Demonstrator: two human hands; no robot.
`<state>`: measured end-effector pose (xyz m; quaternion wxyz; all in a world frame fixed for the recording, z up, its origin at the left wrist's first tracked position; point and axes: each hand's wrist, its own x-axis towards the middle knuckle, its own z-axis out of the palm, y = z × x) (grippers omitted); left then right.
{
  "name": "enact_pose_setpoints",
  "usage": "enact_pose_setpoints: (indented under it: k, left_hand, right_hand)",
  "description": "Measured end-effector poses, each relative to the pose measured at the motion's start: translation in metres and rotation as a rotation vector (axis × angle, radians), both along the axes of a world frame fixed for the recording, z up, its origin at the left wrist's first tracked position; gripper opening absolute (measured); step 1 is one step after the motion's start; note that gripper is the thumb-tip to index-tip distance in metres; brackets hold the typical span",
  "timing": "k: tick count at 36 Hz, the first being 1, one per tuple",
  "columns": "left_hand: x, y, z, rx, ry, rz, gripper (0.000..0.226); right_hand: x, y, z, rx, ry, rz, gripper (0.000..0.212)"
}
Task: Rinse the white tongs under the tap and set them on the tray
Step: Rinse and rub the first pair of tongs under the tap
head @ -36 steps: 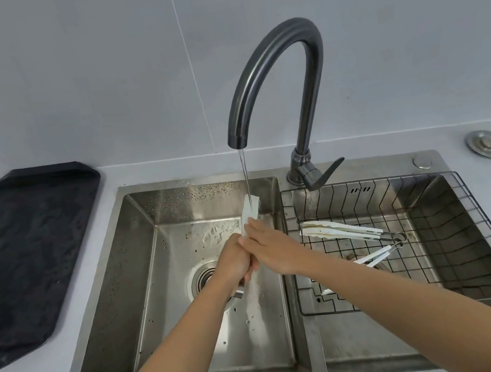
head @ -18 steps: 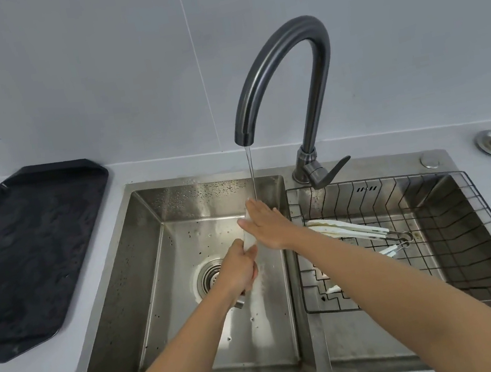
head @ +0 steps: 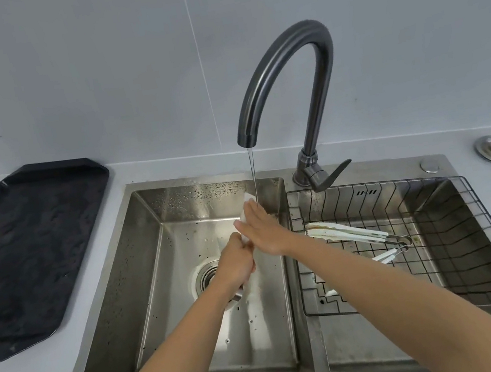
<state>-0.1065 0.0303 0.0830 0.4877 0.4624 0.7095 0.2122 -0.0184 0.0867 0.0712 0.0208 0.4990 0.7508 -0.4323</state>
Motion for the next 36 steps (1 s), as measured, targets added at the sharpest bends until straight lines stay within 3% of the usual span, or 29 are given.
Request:
enact_pose_setpoints:
  k: [4,10,13,17,21,26,30,32,36]
  left_hand:
    - [0.002,-0.003,-0.001,0.044,0.042,-0.026,0.015]
    - [-0.003,-0.012,-0.007,0.093,0.306,-0.172,0.015]
    - [-0.006,-0.012,-0.008,0.105,0.408,-0.197,0.014]
    - [-0.004,-0.005,-0.004,0.128,0.482,-0.229,0.026]
    - [-0.005,0.004,-0.003,0.155,0.536,-0.265,0.028]
    - [-0.006,0.003,-0.003,0.195,0.618,-0.313,0.028]
    - [-0.010,-0.003,-0.009,0.203,0.712,-0.361,0.029]
    - [-0.014,-0.006,-0.011,0.194,0.738,-0.370,0.029]
    - [-0.023,-0.011,-0.018,0.180,0.771,-0.390,0.030]
  right_hand:
    - [0.005,0.014,0.003,0.000,0.031,-0.059,0.062]
    - [0.006,0.032,0.018,-0.273,0.369,-0.518,0.050]
    - [0.007,0.030,0.014,-0.387,0.518,-0.588,0.047]
    - [0.008,0.028,-0.001,-0.341,0.574,-0.547,0.096]
    - [0.012,0.031,-0.002,-0.314,0.589,-0.547,0.107]
    - [0.015,0.039,0.003,-0.289,0.615,-0.624,0.074]
    - [0.014,0.040,0.001,-0.274,0.567,-0.661,0.030]
    - [0.013,0.039,0.000,-0.267,0.549,-0.690,0.025]
    - [0.012,0.037,-0.003,-0.245,0.507,-0.713,0.034]
